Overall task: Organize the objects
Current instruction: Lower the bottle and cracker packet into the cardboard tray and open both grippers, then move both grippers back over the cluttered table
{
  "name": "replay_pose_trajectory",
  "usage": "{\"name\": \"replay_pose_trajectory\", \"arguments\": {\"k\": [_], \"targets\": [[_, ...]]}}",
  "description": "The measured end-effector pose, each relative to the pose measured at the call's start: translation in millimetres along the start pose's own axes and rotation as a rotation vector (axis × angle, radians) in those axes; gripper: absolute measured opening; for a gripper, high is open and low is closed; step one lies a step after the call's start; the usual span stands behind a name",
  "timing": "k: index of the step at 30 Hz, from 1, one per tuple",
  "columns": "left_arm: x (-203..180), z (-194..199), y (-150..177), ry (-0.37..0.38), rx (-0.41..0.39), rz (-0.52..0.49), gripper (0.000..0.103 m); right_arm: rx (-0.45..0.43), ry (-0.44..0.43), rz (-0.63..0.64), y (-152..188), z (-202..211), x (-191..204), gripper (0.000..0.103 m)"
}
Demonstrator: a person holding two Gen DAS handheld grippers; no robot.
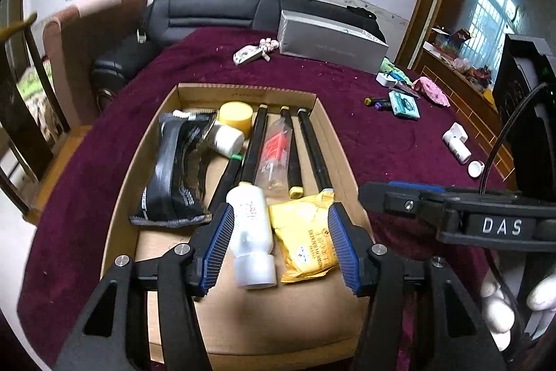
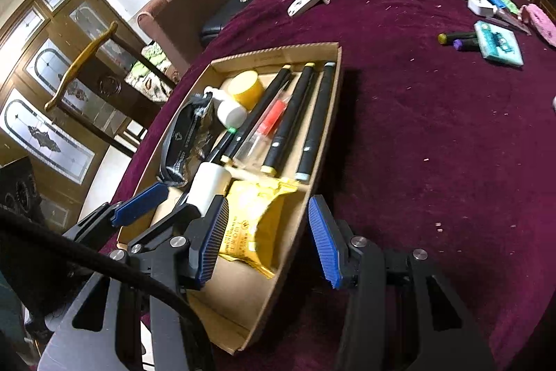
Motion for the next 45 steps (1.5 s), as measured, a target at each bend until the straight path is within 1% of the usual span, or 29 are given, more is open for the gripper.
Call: {"name": "replay_pose_trajectory", "arguments": {"k": [3,7,12,15,21,24,27,30,32,34,36,37,38,40,41,42,43,45], "targets": [[-8,5,-5,-0.041,-0.013,-0.026,0.05,-0.037,0.012,-0.004,-3,12,-7,0.047],[-19,10,-14,-0.076,-0.019,-0.053,0.05,-0.102,0.038,-0.006,-10,35,-19,0.047],[-41,15,-24,-0.101,-0.033,-0.107,0.05,-0.19,0.085,-0.003,-23,67,-37,0.047],[-55,17,-30,-0.11,-0.04,-0.142,0.05,-0.248,0.116,-0.003,-33,90,-49,0.05],[-84,18,-38,-0.137,-0.05,-0.221,0.05,-0.357,0.187,-0.024,-54,145,-80,0.051],[-94,18,-42,-0.139,-0.052,-0.241,0.05,-0.404,0.222,-0.035,-65,175,-97,0.051],[-103,18,-46,-0.143,-0.057,-0.26,0.05,-0.459,0.279,-0.041,-77,206,-112,0.053],[-113,17,-51,-0.148,-0.061,-0.284,0.05,-0.51,0.354,-0.025,-90,239,-123,0.054],[-121,16,-55,-0.147,-0.064,-0.297,0.05,-0.552,0.399,-0.028,-101,268,-131,0.054],[-128,14,-59,-0.145,-0.066,-0.313,0.05,-0.583,0.415,-0.048,-111,293,-140,0.054],[-137,12,-67,-0.14,-0.069,-0.337,0.05,-0.616,0.449,-0.065,-123,320,-150,0.055],[-140,11,-70,-0.135,-0.071,-0.343,0.05,-0.644,0.493,-0.067,-130,340,-154,0.055],[-144,10,-74,-0.125,-0.072,-0.35,0.05,-0.657,0.526,-0.062,-137,349,-155,0.057],[-151,8,-82,-0.104,-0.076,-0.352,0.05,-0.683,0.619,-0.052,-149,372,-158,0.068],[-155,5,-86,-0.092,-0.076,-0.352,0.05,-0.7,0.664,-0.058,-154,385,-161,0.07],[-159,1,-88,-0.08,-0.074,-0.35,0.05,-0.712,0.682,-0.071,-157,395,-165,0.074],[-164,-3,-90,-0.067,-0.067,-0.347,0.052,-0.711,0.674,-0.084,-159,399,-171,0.081],[-175,-17,-91,-0.027,-0.041,-0.346,0.055,-0.687,0.639,-0.104,-158,397,-181,0.081]]}}
Point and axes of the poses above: each gripper's, at about its wrist camera, not at the fingertips, and z roughly against the way its jaws point, x to its left, y to its underside, the point moved 2 cm from there along -z, roughly the way its jaws point, and after that the axes turned 8 degrees about -z, right-handed, at the moved point
